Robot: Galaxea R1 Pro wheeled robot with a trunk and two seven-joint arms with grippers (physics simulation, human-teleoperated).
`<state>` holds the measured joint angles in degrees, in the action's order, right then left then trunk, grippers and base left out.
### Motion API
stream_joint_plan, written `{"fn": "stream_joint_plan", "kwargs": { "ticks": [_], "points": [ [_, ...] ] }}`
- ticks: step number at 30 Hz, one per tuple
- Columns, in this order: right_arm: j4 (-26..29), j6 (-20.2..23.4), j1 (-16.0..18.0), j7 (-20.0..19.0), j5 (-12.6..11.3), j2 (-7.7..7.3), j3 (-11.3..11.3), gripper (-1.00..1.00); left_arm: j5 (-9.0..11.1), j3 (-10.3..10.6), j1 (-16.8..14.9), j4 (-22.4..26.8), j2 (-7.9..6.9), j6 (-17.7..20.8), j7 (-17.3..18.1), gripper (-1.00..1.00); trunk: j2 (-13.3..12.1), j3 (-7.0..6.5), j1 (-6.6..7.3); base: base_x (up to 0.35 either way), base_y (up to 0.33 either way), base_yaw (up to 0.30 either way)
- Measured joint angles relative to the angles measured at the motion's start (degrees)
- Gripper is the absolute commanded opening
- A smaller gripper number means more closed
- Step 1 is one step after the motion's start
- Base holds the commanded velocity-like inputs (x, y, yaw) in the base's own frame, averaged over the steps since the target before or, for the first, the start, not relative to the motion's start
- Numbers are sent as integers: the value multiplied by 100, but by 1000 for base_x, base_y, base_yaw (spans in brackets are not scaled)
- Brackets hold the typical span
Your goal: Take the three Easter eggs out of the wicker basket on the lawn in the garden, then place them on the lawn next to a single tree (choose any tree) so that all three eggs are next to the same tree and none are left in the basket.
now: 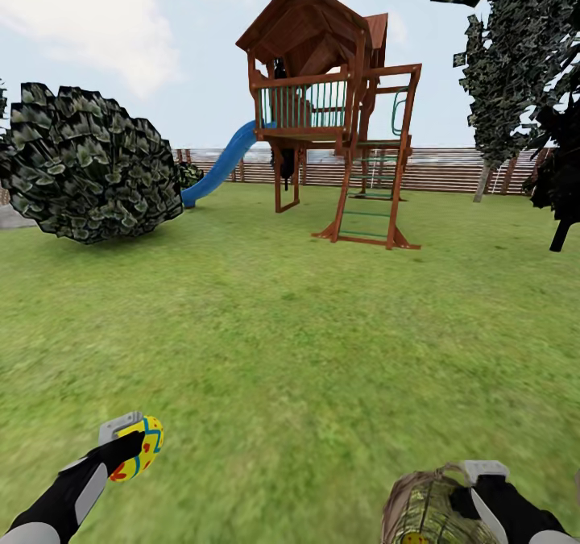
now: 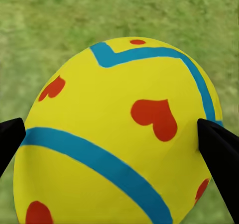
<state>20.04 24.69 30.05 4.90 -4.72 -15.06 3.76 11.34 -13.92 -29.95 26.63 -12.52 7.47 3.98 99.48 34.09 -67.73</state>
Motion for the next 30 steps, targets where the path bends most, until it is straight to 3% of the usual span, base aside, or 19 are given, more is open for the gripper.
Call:
{"fn": "stream_joint_plan", "kwargs": {
  "ticks": [2, 4, 8, 18, 30],
  "points": [
    [11, 4, 0, -101, 7, -166, 17, 100, 0, 1, 1, 0, 1, 0, 1, -100, 80, 36, -44, 0, 0, 0],
    [15, 6, -1, -118, 22, -197, 34, 100, -1, 1, -2, -1, 6, 0, 4, -100, 160, 72, -88, 0, 0, 0],
    [15, 13, -1, -113, 12, -203, 6, 100, -1, 1, 1, -8, 10, 0, 5, -100, 321, 144, -176, 0, 0, 0],
    [16, 12, -1, -95, 25, -178, 37, 100, -1, 0, 0, -27, 1, -9, 5, -100, 322, 144, -176, 0, 1, 0],
    [7, 8, -1, -94, 31, -151, 45, 100, 8, 2, 0, -62, 0, -9, 5, -100, 322, 144, -177, -49, 154, 0]
  ]
}}
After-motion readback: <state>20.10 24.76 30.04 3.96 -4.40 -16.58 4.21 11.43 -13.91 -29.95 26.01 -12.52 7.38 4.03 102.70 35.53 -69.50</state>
